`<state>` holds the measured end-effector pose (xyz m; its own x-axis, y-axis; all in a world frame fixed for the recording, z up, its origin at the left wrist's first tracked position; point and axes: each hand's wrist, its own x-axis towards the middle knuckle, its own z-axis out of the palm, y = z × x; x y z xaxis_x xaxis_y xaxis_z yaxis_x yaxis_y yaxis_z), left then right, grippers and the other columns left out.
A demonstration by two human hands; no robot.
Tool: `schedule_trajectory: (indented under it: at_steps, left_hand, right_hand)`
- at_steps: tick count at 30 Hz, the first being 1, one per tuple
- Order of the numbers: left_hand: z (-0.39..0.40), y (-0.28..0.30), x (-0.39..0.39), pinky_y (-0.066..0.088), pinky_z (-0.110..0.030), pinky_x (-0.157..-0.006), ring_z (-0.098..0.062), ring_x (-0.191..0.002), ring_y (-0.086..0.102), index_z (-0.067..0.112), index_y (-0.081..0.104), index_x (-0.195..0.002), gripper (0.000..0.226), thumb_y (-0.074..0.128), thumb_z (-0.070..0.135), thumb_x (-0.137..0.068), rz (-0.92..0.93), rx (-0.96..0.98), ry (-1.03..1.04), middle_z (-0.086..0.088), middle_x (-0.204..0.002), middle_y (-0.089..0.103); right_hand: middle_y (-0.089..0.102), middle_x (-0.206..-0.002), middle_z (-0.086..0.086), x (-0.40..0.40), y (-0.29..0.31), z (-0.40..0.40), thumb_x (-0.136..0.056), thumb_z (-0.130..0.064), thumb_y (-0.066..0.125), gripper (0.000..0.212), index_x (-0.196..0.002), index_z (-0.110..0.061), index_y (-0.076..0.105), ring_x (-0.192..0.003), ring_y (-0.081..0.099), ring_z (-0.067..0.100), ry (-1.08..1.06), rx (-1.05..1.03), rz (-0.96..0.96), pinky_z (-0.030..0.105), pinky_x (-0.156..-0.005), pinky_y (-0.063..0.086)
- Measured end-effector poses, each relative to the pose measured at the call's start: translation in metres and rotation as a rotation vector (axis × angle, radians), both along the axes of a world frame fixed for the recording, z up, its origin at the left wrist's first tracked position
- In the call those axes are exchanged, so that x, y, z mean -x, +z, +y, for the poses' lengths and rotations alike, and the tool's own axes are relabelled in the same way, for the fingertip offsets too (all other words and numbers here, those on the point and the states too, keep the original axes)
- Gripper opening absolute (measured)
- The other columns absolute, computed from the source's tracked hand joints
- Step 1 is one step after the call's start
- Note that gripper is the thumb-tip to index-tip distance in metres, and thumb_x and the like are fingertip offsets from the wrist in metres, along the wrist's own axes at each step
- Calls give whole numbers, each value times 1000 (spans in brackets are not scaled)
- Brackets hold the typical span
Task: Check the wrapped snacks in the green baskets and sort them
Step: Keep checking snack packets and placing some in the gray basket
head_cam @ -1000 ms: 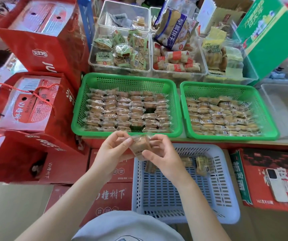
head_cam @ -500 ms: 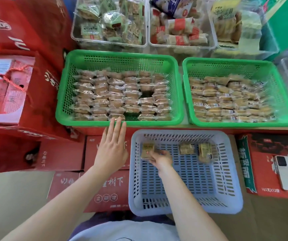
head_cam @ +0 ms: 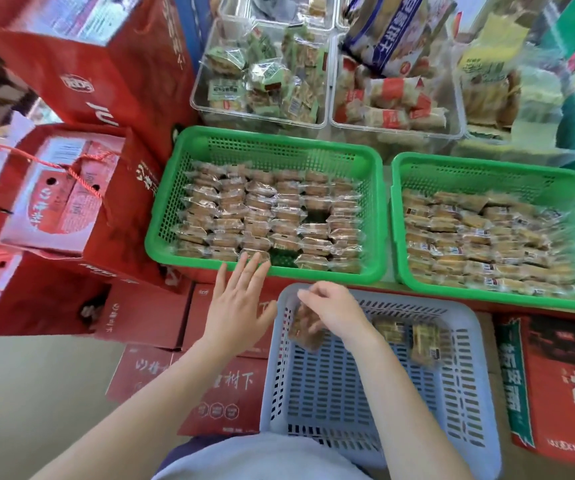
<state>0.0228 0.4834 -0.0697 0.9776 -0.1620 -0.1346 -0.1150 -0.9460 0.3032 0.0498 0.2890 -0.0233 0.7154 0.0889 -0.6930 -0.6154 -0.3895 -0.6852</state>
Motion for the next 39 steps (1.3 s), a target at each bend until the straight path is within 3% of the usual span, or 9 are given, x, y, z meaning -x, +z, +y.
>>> schedule_trajectory:
  at_steps: [4,8,12,15,19,25,29,35,39]
  left_hand:
    - [14,10,-32,-11,-40,-125,-14,-156,2,26,20,-161,81,14,70,-93,111,-41,-11,3,-169,15]
    - [24,17,-46,3,-41,-126,-16,-156,11,31,23,-159,72,31,67,-99,187,-80,-62,4,-167,21]
    - [27,18,-50,6,-43,-125,-18,-156,9,32,25,-158,70,34,67,-98,212,-61,-70,4,-168,19]
    - [28,18,-54,7,-44,-125,-18,-156,10,32,29,-157,68,36,66,-98,212,-51,-67,5,-168,21]
    - [27,17,-53,6,-44,-124,-19,-156,9,31,31,-156,68,38,66,-97,209,-32,-68,3,-168,21]
    - [31,20,-61,-5,-49,-124,-21,-156,-13,28,37,-152,69,34,68,-97,260,-79,-143,0,-170,-1]
    - [34,25,-74,-4,-52,-124,-21,-157,-7,28,35,-154,71,30,70,-97,311,-128,-189,-1,-170,7]
    - [35,27,-77,-1,-51,-126,-18,-157,-5,30,38,-152,70,34,71,-96,338,-77,-151,1,-170,10]
    - [38,38,-75,7,-50,-126,-18,-157,0,29,48,-147,63,52,63,-95,282,265,13,2,-168,20]
  right_hand:
    - [68,-91,4,-53,30,25,-97,-19,61,11,-99,-9,66,-79,63,18,113,232,-412,31,-68,53]
    - [60,-106,7,-93,2,47,-96,-10,58,13,-105,-7,66,-94,58,24,308,490,-623,27,-74,40]
    - [57,-115,11,-100,-22,54,-94,-7,61,20,-114,-8,60,-112,52,30,541,685,-590,36,-84,46]
    - [57,-116,13,-104,-24,58,-92,4,54,24,-113,-6,58,-114,50,31,527,741,-583,37,-88,46]
    - [51,-128,15,-106,-21,66,-94,2,53,29,-123,-5,55,-122,45,31,575,817,-514,35,-96,44]
    - [37,-140,19,-106,-11,69,-93,8,44,50,-137,-15,47,-133,33,40,606,731,-364,45,-99,42]
    - [38,-128,15,-105,3,72,-98,3,37,41,-131,-17,48,-108,49,35,509,576,-306,39,-80,43]
    - [47,-95,4,-89,21,61,-103,-9,43,11,-94,-15,45,-81,47,24,193,405,-481,36,-67,37]
    - [47,-81,1,-75,37,47,-105,-15,46,8,-97,-12,45,-66,42,15,-27,293,-548,31,-58,34]
